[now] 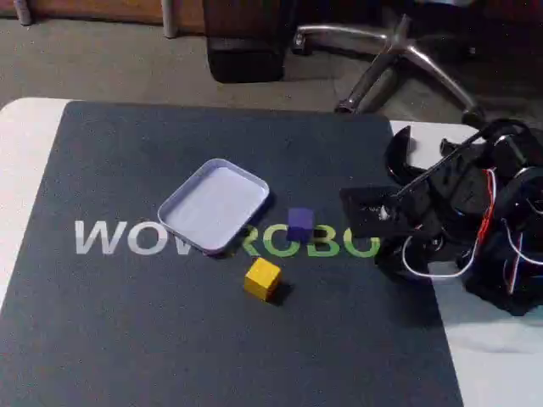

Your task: Move blocks one by one until all three blocks are in the tray.

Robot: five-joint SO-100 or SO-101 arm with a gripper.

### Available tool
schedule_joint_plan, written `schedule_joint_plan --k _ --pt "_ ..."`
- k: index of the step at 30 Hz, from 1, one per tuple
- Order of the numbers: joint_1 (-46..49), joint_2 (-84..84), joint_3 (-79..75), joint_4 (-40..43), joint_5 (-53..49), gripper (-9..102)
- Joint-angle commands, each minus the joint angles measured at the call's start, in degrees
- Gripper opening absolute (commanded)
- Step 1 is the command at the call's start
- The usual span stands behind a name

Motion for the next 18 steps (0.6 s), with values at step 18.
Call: schedule_joint_plan --k 18 --pt "-1.85 0.18 -0.18 -0.18 -0.44 -7"
